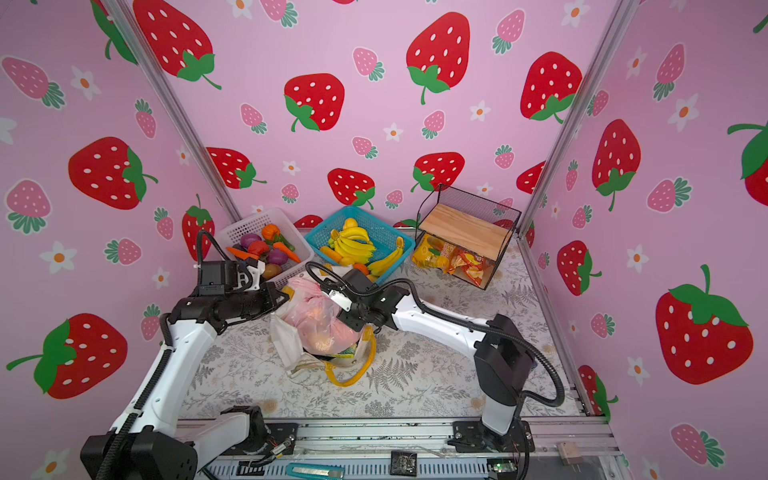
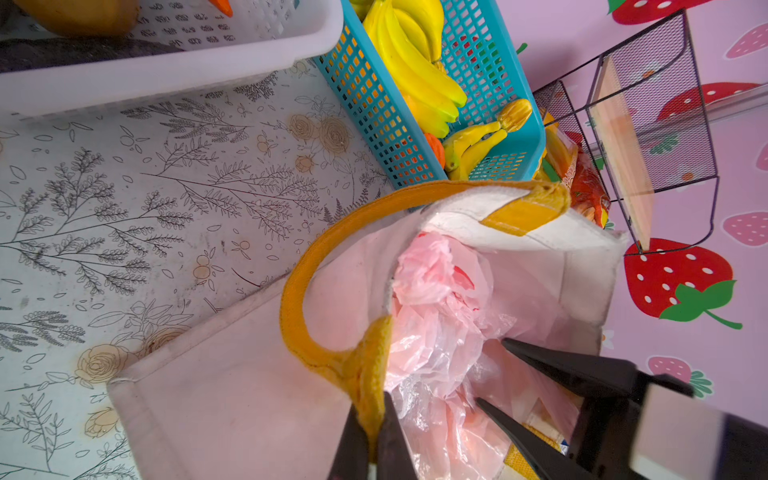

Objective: Place the mixed food into the grocery bags and tie them

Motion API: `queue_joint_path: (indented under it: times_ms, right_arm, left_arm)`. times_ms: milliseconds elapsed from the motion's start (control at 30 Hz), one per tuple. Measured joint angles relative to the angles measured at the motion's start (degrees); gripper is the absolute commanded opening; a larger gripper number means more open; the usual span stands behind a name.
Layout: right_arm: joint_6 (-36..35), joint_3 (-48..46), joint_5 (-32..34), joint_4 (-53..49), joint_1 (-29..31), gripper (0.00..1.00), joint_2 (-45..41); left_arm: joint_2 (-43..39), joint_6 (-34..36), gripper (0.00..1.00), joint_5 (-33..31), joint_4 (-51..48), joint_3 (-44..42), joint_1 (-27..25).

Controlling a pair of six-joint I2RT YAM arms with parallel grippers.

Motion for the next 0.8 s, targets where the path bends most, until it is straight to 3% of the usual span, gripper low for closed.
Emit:
queue_joint_path:
  times_ms: [267, 367, 467, 600, 800]
  right_arm:
    - [1.0, 8.4, -0.2, 0.1, 0.1, 0.48, 10.1]
    - [0.9, 9.5, -2.0, 0.8, 0.0, 0.51, 11.2]
    - [0.5, 9.0, -4.1, 1.7, -0.1, 0.63, 10.2]
    - [1.0, 2.5, -7.3, 4.1, -0.3, 0.75, 2.7]
    - [5.6, -12.8, -9.8, 9.4, -1.3, 0.81, -18.1]
  left_arm:
    - [0.0, 0.0, 0.00, 0.4, 0.0, 0.0, -0.1]
    - [0.0, 0.1, 0.00, 0.4, 0.2, 0.0, -0.1]
    - [0.0, 0.1, 0.00, 0.4, 0.3, 0.0, -0.1]
    - [0.0, 0.3, 0.00, 0.3, 0.4, 0.0, -0.1]
    - [0.1, 0.6, 0.00, 0.4, 0.6, -0.2, -0.1]
